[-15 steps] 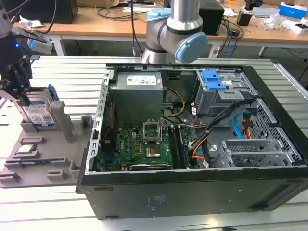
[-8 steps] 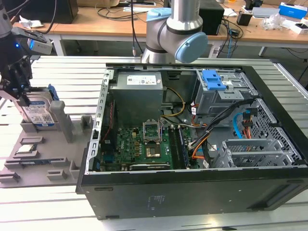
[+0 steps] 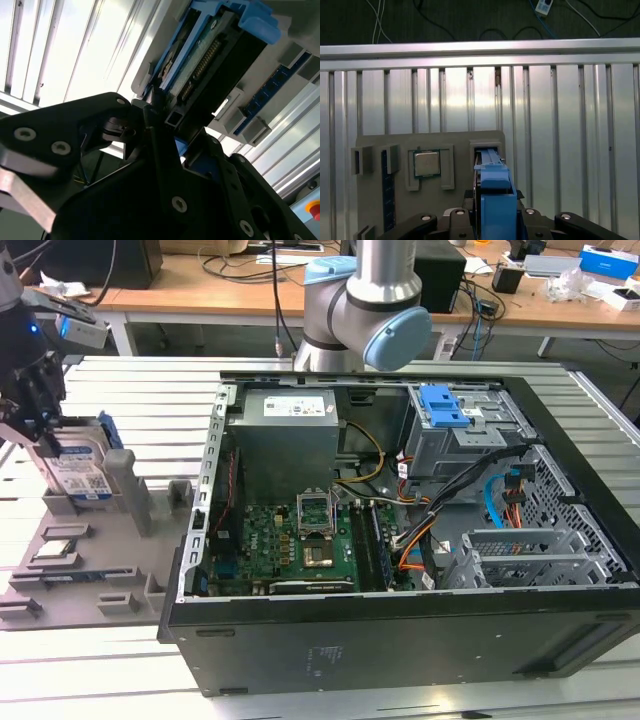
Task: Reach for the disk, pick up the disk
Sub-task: 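Pick up the disk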
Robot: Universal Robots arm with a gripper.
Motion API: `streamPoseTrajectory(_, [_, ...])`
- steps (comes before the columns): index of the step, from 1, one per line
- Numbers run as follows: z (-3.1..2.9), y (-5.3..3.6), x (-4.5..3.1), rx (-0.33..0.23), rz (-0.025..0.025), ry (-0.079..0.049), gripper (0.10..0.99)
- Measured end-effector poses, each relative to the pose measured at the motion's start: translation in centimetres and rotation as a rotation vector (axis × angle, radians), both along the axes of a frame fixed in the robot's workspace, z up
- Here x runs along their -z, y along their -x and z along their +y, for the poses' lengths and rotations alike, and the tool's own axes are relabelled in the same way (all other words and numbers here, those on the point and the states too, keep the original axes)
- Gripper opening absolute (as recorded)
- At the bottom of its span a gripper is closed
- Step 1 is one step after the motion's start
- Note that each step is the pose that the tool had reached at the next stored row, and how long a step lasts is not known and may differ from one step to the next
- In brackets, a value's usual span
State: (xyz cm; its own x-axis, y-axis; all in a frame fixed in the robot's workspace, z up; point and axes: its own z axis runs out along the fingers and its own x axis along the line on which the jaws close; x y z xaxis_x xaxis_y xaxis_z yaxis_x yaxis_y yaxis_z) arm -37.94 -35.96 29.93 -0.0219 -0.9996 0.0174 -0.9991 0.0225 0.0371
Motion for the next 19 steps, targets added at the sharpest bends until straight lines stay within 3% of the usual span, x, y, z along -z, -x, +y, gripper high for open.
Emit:
streamPoseTrajectory(4, [0.03,-0.02,-0.99,0.0,0.0,0.0,0.365])
streamPoseTrajectory(10, [0.06,-0.04,-1.86,0.0,0.0,0.0,0.365])
streamPoseTrajectory(19, [0.19,-0.11,-4.5,0.0,0.0001,0.0,0.365])
